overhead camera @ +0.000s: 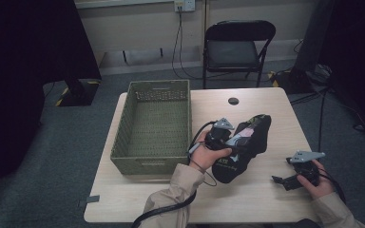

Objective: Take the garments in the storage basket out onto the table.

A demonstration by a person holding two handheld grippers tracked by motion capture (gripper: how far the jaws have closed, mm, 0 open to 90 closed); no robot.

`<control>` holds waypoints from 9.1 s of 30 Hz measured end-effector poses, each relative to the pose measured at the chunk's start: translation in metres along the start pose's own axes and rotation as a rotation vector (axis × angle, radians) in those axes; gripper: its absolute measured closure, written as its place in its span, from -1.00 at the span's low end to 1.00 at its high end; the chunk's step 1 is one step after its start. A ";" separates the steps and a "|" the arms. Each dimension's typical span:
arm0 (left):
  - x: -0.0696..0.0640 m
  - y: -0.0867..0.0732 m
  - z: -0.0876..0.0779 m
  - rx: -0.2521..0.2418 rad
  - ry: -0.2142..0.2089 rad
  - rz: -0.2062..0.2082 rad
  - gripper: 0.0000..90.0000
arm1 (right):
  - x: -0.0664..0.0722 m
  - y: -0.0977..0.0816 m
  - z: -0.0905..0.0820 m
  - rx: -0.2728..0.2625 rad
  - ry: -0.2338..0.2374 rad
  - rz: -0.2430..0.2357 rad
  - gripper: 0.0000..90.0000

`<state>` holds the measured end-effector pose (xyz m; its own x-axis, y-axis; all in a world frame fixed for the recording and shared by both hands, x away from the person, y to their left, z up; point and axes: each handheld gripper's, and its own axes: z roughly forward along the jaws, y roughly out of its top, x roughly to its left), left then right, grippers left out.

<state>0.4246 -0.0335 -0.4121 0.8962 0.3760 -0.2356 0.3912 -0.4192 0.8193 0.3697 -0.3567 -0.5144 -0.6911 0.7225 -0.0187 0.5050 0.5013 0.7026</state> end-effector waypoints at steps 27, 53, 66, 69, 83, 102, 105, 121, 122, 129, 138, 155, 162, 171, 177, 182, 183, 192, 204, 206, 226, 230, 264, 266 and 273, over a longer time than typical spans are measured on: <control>-0.003 -0.025 0.043 0.032 0.031 0.019 0.20 | 0.000 0.000 0.000 0.001 0.000 0.002 -1.00; -0.004 -0.039 0.064 0.070 0.063 0.064 0.12 | 0.000 0.000 0.000 0.001 0.000 0.001 -1.00; -0.006 -0.042 0.072 0.094 0.065 0.066 0.06 | 0.000 0.000 0.000 0.001 0.000 0.001 -1.00; -0.006 -0.043 0.074 0.101 0.061 0.067 0.03 | 0.000 0.000 0.000 0.001 0.000 0.001 -1.00; -0.006 -0.045 0.077 0.115 0.067 0.056 -0.12 | 0.000 0.000 0.000 0.001 -0.001 0.001 -1.00; -0.003 -0.045 0.073 0.121 0.075 0.001 -0.68 | 0.000 0.000 0.000 0.001 0.000 0.001 -1.00; -0.003 -0.044 0.070 0.117 0.070 0.001 -0.75 | 0.000 0.000 0.000 0.001 0.000 0.001 -1.00; -0.006 -0.037 0.051 0.099 0.052 0.013 -0.96 | 0.000 0.000 0.000 0.000 -0.001 0.000 -1.00; -0.006 -0.037 0.049 0.097 0.048 0.012 -0.96 | 0.000 0.000 0.000 0.000 -0.001 0.000 -1.00; -0.005 -0.040 0.042 0.097 0.028 0.017 -0.96 | 0.000 0.000 0.000 0.001 0.000 0.001 -1.00; -0.006 -0.042 0.032 0.104 0.003 0.019 -0.96 | 0.000 0.000 0.000 0.001 0.000 0.001 -1.00; -0.007 -0.051 0.016 0.115 -0.024 0.024 -0.96 | 0.000 0.000 0.000 0.001 0.000 0.001 -1.00; -0.007 -0.057 0.009 0.112 -0.039 0.022 -0.96 | 0.000 0.000 0.000 0.001 -0.001 0.001 -1.00; -0.008 -0.064 0.002 0.122 -0.048 0.030 -0.96 | 0.000 0.000 0.000 0.001 -0.001 0.001 -1.00; -0.010 -0.070 -0.002 0.137 -0.057 0.040 -0.96 | 0.000 0.000 0.000 0.001 0.000 0.001 -1.00; -0.010 -0.076 -0.006 0.144 -0.062 0.040 -0.96 | 0.000 0.000 0.000 0.001 -0.001 0.001 -1.00; -0.010 -0.077 -0.007 0.145 -0.061 0.040 -0.96 | 0.000 0.000 0.000 0.001 0.000 0.001 -1.00; -0.007 -0.084 -0.017 0.139 -0.064 0.029 -0.96 | 0.000 0.000 0.000 0.001 0.000 0.001 -1.00; -0.009 -0.091 -0.024 0.147 -0.078 0.032 -0.96 | 0.000 0.000 0.000 0.001 -0.002 0.003 -1.00; -0.009 -0.093 -0.026 0.150 -0.078 0.032 -0.96 | 0.000 0.000 0.000 0.000 -0.002 0.002 -1.00; -0.014 -0.107 -0.036 0.168 -0.124 0.038 -0.94 | 0.000 0.000 0.000 0.000 -0.003 0.003 -1.00; -0.015 -0.110 -0.039 0.171 -0.128 0.037 -0.94 | 0.000 0.000 0.000 0.000 -0.003 0.003 -1.00; -0.012 -0.132 -0.067 0.211 -0.142 0.034 -0.94 | 0.000 0.000 0.000 0.000 -0.003 0.003 -1.00; -0.012 -0.133 -0.069 0.213 -0.138 0.031 -0.94 | 0.000 0.000 0.000 0.000 -0.003 0.003 -1.00; -0.011 -0.137 -0.078 0.199 -0.137 0.020 -0.94 | 0.000 0.000 0.000 0.000 -0.003 0.003 -1.00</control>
<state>0.3450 0.0841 -0.4811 0.9190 0.2562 -0.2998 0.3943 -0.5853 0.7085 0.3693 -0.3565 -0.5144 -0.6878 0.7257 -0.0186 0.5076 0.4991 0.7023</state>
